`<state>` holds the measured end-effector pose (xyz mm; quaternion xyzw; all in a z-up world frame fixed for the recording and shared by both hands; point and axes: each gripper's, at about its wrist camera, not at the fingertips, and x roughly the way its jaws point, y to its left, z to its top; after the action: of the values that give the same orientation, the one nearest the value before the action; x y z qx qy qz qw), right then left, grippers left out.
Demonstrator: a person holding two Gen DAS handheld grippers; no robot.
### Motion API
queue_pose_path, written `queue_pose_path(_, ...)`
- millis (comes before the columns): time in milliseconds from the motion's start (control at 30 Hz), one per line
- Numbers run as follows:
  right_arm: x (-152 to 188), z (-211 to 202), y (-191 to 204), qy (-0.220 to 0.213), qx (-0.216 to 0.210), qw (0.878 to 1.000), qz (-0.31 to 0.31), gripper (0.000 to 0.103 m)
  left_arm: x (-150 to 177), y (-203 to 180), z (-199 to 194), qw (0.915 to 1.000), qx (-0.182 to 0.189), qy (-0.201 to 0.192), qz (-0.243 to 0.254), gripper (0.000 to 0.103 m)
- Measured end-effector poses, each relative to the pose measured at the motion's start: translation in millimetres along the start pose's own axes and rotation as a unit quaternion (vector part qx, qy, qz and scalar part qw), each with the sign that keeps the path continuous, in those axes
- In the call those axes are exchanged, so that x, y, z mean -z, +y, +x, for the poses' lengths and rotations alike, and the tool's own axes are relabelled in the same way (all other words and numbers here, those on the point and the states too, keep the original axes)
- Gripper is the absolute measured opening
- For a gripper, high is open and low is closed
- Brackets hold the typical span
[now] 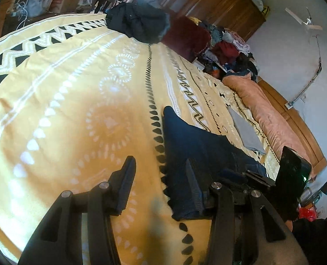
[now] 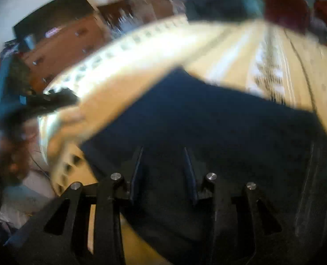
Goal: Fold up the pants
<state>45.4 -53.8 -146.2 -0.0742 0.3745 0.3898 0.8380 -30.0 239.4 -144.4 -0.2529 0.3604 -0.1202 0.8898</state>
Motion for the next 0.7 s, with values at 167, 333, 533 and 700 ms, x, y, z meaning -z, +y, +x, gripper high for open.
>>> queue_pose_path(167,15.1,35.4,24.2,0.046,-0.020,0.999,-0.021,0.036,-6.4,-5.3,14.8,0.9999,0.004,0.015,0.004,0.048)
queue_pose_path(333,17.4,33.1,17.6,0.058,0.003,0.998,-0.026,0.044,-27.4,-7.6,55.1,0.9976,0.037,0.057,0.014,0.048)
queue_pose_path(533,17.2,-13.6,42.6,-0.001,0.055,0.994,-0.089,0.047,-57.4,-7.7,131.3,0.9843,0.092,0.149,0.019,0.048)
queue_pose_path(700,45.0,5.6,79.9,0.034,0.091,0.981,-0.170,0.046,-65.6,-6.0,168.3,0.9736,0.120,0.193,0.021,0.051)
